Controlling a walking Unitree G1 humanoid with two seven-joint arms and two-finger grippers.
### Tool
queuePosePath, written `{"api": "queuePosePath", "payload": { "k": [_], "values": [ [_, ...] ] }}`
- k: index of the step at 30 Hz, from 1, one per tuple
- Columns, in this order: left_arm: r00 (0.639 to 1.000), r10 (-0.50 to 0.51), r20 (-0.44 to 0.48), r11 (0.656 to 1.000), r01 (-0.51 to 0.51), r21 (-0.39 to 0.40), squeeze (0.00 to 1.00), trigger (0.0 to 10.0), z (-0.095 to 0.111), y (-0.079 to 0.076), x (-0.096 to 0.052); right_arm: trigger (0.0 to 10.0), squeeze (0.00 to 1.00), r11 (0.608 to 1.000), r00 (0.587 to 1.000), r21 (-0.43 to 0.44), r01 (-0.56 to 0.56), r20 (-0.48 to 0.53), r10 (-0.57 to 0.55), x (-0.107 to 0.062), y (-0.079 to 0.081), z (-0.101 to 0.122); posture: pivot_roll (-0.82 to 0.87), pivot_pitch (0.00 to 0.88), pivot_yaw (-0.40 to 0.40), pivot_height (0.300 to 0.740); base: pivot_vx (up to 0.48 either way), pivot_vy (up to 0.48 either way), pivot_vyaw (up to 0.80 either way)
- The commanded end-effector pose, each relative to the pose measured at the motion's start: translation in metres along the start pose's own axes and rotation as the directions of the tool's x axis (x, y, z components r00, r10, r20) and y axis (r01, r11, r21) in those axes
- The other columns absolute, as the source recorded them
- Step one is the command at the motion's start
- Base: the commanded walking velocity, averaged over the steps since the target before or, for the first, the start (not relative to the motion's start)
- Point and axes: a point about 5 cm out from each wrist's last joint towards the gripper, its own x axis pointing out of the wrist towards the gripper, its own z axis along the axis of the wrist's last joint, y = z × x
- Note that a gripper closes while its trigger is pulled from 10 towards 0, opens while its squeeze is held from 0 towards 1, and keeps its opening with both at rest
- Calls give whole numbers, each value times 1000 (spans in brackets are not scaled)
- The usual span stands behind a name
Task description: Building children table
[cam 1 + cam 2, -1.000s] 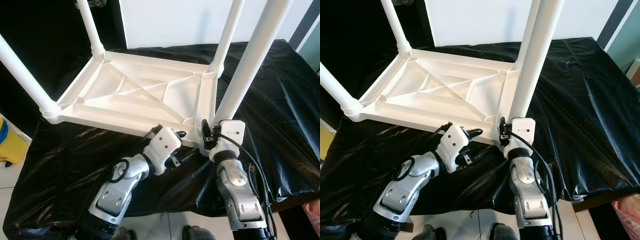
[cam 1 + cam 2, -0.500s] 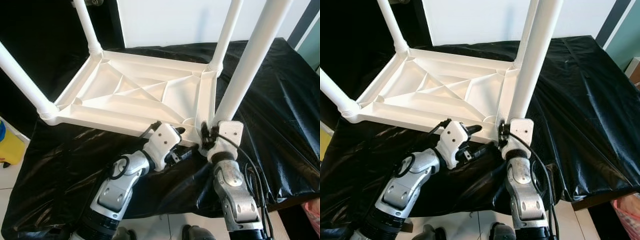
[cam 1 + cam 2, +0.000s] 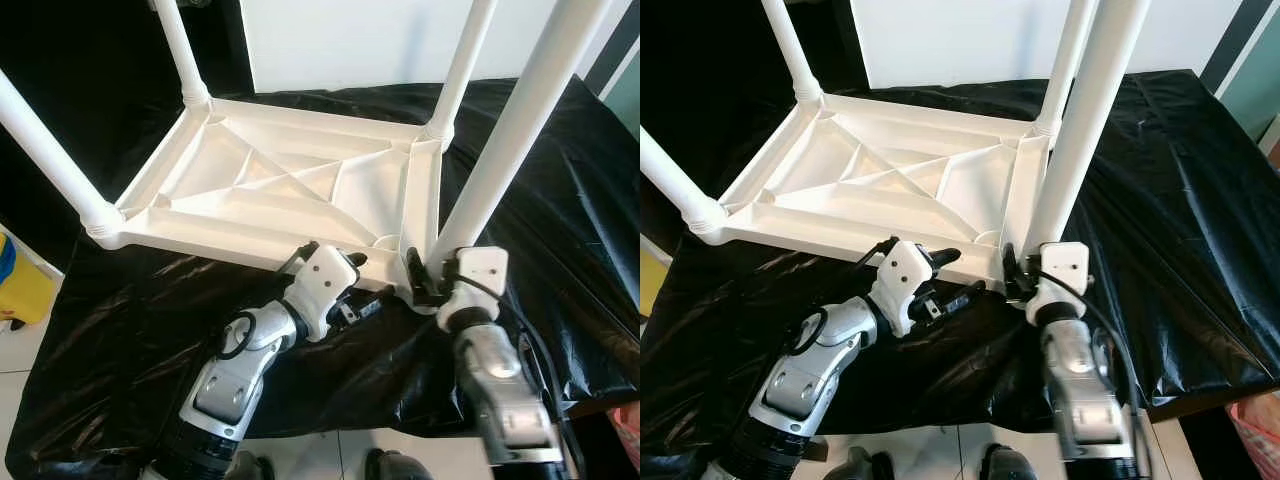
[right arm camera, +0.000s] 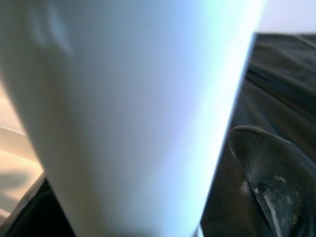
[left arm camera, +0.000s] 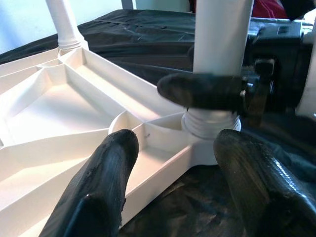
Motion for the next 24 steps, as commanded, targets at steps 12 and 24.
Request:
{"api": "queuePosePath", "payload": {
  "k": [12,24],
  "values": [
    [994,-106,13,992,107,-65,0,10000,-2,-12,-10,10000,0,865,865,-12,-501,-12,501,11,-7,-1,-101,128,27,740,0,0,0],
    [993,-118,19,991,119,-53,0,10000,-1,-13,-8,5020,0,768,770,-52,-638,-67,635,26,-8,-12,-96,107,11,740,0,0,0]
  ]
}}
